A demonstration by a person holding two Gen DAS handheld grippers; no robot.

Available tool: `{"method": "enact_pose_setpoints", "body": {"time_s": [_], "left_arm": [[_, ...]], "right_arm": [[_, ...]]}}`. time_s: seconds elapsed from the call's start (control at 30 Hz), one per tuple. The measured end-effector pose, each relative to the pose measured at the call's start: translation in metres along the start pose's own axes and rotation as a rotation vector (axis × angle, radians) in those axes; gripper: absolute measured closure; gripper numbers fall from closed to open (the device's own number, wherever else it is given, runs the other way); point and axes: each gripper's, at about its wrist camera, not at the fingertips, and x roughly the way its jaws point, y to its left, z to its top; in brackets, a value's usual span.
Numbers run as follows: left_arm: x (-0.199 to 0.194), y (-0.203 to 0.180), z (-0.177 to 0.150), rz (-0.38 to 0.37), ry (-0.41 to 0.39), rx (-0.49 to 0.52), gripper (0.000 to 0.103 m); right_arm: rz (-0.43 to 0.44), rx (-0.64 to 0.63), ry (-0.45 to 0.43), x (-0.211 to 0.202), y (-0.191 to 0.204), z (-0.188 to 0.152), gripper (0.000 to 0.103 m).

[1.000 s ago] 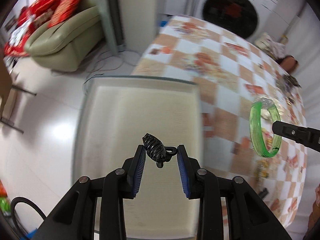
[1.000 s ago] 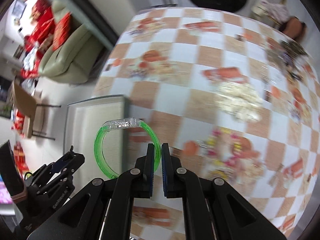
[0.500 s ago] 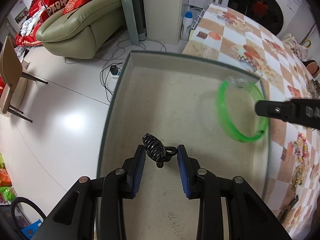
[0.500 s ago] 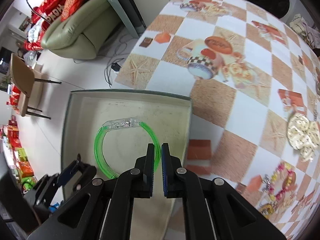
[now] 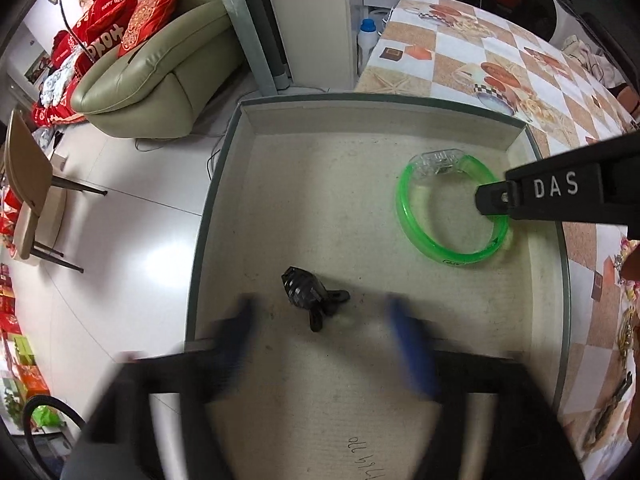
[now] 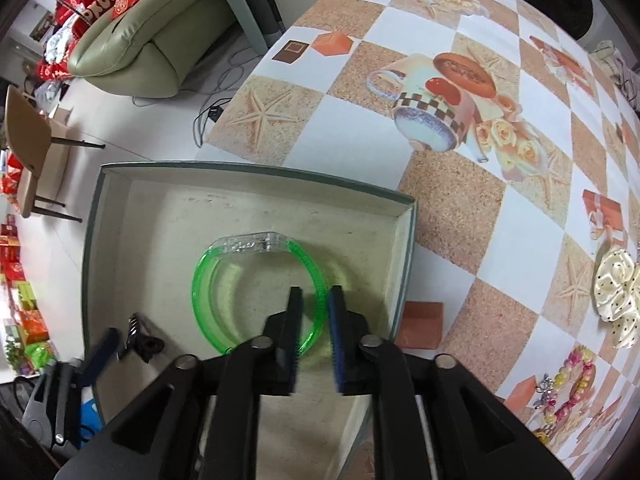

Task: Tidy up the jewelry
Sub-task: 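Open the left gripper over the tray while the right gripper releases the bangle, then move both open grippers back over the jewelry on the table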

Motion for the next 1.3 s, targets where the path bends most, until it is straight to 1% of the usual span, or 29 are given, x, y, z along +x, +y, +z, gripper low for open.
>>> {"method": "enact_pose_setpoints", "body": {"time_s": [0.03,0.07,0.2,0.27,0.37,0.57,0.6,0.63,0.73,0.8,0.87,0.93,1.03,1.3], "left_arm": [[-0.003,0.000,0.000,0.005,-0.012,0.005,0.019],[-0.004,-0.001,-0.001,0.006,-0.012,0.010,0.019],[-0.007,-0.004,-0.001,0.002,0.011,0.024,0.019],[-0.011,-0.004,-0.001,0.001,0.014,0.030,0.019],[-0.016,-0.005,-0.003,-0.007,0.015,0.032,0.019],[-0.028,-0.010,-0.004,-0.040,0.028,0.045,0.019],[-0.029,-0.012,-0.005,-0.043,0.028,0.055,0.008],[-0.031,-0.015,-0.005,-0.044,0.028,0.064,0.000],[-0.042,-0.024,-0.004,-0.062,0.016,0.102,0.000],[-0.050,-0.032,-0.003,-0.077,0.016,0.126,0.000],[-0.056,-0.043,-0.006,-0.091,0.012,0.151,0.000],[-0.064,-0.055,-0.007,-0.110,0.007,0.187,0.000],[-0.072,-0.075,-0.010,-0.141,0.003,0.240,0.000],[-0.094,-0.129,-0.004,-0.194,-0.012,0.348,0.000]], "right_arm": [[0.005,0.003,0.004,0.001,0.000,0.000,0.067],[0.011,0.005,0.004,0.000,0.000,0.000,0.062],[0.052,0.013,-0.010,-0.010,0.000,-0.002,0.058],[0.076,0.024,-0.030,-0.021,-0.002,-0.003,0.051],[0.091,0.043,-0.066,-0.043,-0.009,-0.008,0.044],[0.097,0.110,-0.102,-0.073,-0.032,-0.028,0.038],[0.096,0.125,-0.105,-0.077,-0.038,-0.034,0.038],[0.094,0.142,-0.108,-0.080,-0.045,-0.040,0.037],[0.089,0.195,-0.111,-0.091,-0.069,-0.059,0.036],[0.086,0.231,-0.117,-0.097,-0.086,-0.072,0.032],[0.081,0.272,-0.128,-0.103,-0.101,-0.087,0.024],[0.070,0.318,-0.139,-0.108,-0.119,-0.101,0.024],[0.058,0.407,-0.146,-0.117,-0.151,-0.126,0.019],[0.012,0.606,-0.159,-0.131,-0.220,-0.193,0.019]]}}
